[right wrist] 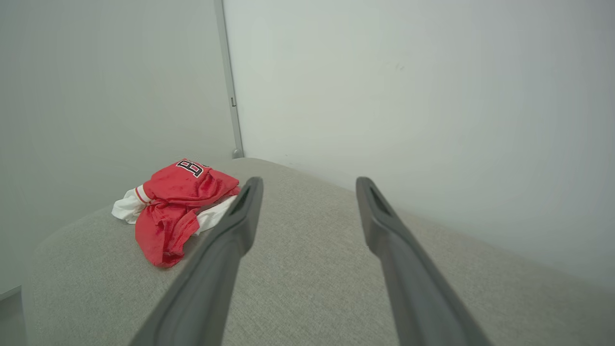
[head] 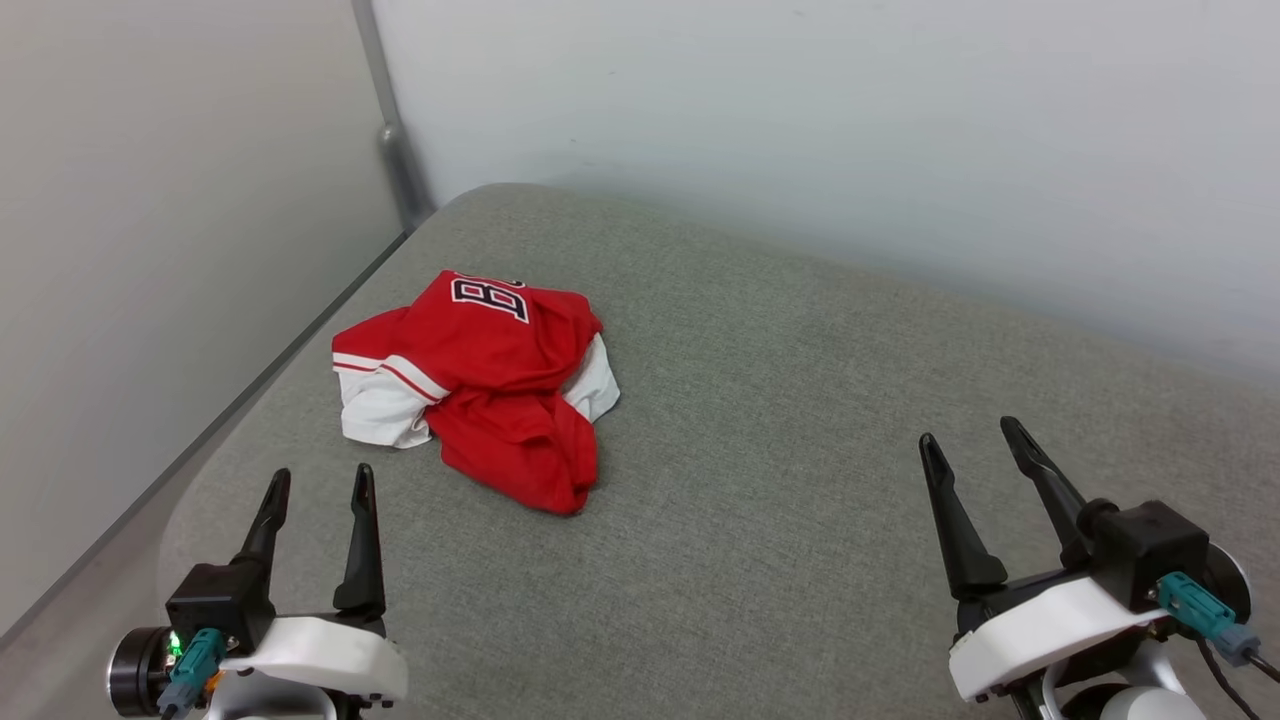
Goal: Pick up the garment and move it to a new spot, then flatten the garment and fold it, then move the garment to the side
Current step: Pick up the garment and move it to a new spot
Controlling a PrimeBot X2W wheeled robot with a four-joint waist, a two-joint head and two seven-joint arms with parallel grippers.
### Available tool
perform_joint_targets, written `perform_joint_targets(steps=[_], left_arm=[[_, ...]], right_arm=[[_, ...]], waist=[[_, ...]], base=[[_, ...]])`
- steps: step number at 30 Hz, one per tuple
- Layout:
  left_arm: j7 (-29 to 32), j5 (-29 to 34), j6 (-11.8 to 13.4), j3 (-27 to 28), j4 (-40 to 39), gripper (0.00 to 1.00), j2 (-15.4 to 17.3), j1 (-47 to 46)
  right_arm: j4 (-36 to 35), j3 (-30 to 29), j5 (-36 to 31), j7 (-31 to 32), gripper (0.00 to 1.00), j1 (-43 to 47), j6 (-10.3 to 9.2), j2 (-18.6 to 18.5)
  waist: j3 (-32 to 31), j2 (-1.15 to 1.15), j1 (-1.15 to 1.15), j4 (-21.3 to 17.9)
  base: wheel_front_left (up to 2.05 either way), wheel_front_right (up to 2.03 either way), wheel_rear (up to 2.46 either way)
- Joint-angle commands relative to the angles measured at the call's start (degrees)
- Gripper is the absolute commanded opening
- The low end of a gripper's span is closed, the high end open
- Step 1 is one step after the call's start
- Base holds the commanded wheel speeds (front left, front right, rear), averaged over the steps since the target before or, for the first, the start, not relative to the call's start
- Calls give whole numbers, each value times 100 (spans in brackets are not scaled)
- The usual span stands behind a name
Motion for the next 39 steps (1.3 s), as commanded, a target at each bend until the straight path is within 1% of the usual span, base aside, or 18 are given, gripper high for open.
perform_joint_targets(steps=[1,6,10,14,16,18,19,20,23,24,25,26,28,32,35,36,39], left_arm=[[-15,38,-19,42,39,100,15,50],[-15,103,-38,101,67,100,58,-25],[-15,162,-42,146,86,100,108,-195],[11,46,-51,195,362,100,271,-563],[160,-83,-62,238,546,100,446,-902],[438,-261,-75,252,707,100,594,-1242],[438,-261,-75,252,707,100,594,-1242],[792,-500,-82,293,863,100,798,-1586],[1416,-813,-90,254,1124,100,1185,-2095],[1416,-813,-90,254,1124,100,1185,-2095],[1804,-1057,-94,103,1305,100,1483,-2408],[1804,-1057,-94,103,1305,100,1483,-2408],[2265,-1320,-95,-75,1583,100,1793,-2627],[2957,-1863,-96,-522,2110,100,2376,-2993],[3374,-2267,-96,-836,2500,100,2704,-3171],[3611,-2538,-96,-1057,2722,100,2857,-3251],[3982,-2908,-94,-1338,3021,100,3084,-3334]], right_arm=[[6,18,18,-28,100,-81,0,9],[4,42,13,-9,100,-134,0,8],[-35,23,6,43,100,-198,0,8],[-99,-2,-17,104,100,-259,0,8],[-147,-11,-14,127,100,-308,0,8],[-177,-23,-33,154,100,-339,0,8],[-177,-23,-33,154,100,-339,0,8],[-210,-27,-43,178,100,-383,0,8],[-247,-40,-15,187,100,-447,0,8],[-247,-40,-15,187,100,-447,0,8],[-268,-45,24,173,100,-485,0,8],[-268,-45,24,173,100,-485,0,8],[-285,-52,78,158,100,-542,0,8],[-303,-65,117,147,100,-619,0,7],[-327,-85,132,120,100,-696,0,7],[-317,-103,151,109,100,-730,0,7],[-309,-108,187,103,100,-803,0,7]], waist=[[11,0,0,31],[57,0,0,-3],[176,0,0,-119],[385,0,0,-295],[514,0,0,-409],[633,0,0,-528],[633,0,0,-528],[755,0,0,-675],[942,0,0,-899],[942,0,0,-899],[1081,0,0,-1055],[1081,0,0,-1055],[1231,0,0,-1213],[1542,0,0,-1510],[1772,0,0,-1688],[1901,0,0,-1784],[2096,0,0,-1906]], base=[[0,0,0],[0,0,0],[0,0,0],[0,0,0],[0,0,0],[0,0,0],[0,0,0],[0,0,0],[0,0,0],[0,0,0],[0,0,0],[0,0,0],[0,0,0],[0,0,0],[0,0,0],[0,0,0],[0,0,0]])
